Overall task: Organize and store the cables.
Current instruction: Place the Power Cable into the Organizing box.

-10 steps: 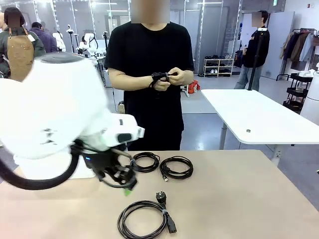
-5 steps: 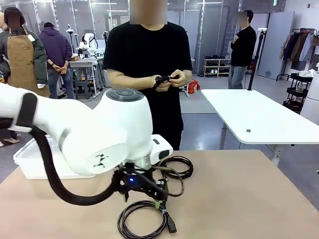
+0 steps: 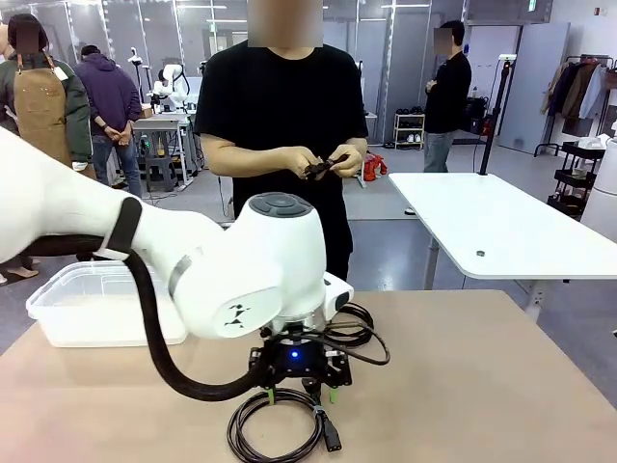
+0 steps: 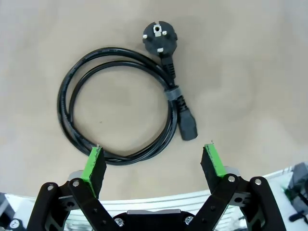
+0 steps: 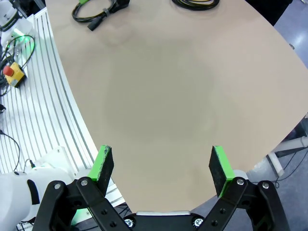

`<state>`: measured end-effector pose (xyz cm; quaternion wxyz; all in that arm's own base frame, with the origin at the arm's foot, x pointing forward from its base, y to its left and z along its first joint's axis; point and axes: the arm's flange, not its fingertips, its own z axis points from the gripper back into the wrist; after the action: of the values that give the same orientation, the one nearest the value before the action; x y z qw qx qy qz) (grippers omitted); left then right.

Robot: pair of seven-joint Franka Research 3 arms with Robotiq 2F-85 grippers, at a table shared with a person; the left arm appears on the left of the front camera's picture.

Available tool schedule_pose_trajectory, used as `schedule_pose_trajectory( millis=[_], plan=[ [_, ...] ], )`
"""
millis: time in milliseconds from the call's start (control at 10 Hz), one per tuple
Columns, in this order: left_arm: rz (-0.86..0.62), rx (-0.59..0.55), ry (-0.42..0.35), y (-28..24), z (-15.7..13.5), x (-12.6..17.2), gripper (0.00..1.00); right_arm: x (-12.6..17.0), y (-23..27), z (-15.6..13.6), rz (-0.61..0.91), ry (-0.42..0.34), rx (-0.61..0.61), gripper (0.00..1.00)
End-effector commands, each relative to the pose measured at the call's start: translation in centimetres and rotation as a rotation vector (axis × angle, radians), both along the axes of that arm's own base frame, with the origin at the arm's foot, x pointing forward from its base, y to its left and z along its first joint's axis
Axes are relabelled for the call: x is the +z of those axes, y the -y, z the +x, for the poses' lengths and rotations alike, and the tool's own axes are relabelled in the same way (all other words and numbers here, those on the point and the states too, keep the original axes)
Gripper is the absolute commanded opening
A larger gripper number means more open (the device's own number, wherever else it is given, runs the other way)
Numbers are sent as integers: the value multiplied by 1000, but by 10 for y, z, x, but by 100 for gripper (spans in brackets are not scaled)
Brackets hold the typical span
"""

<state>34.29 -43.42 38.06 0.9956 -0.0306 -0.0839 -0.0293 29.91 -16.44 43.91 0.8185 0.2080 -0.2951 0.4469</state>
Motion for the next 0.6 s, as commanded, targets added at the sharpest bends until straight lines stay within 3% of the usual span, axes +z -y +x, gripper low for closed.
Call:
schedule_pose_trajectory(
  millis=[0, 200, 300, 500],
  plan=[
    [38, 50, -38, 36, 17, -11, 100, 1, 1, -1, 8, 6, 5, 100],
    [17, 119, -15, 44, 28, -27, 100, 1, 1, -1, 8, 6, 5, 100],
    [-6, 153, -51, 45, 37, -38, 100, 1, 1, -1, 8, 6, 5, 100],
    [12, 168, -41, 47, 42, -50, 100, 1, 1, -1, 8, 6, 5, 100]
  ],
)
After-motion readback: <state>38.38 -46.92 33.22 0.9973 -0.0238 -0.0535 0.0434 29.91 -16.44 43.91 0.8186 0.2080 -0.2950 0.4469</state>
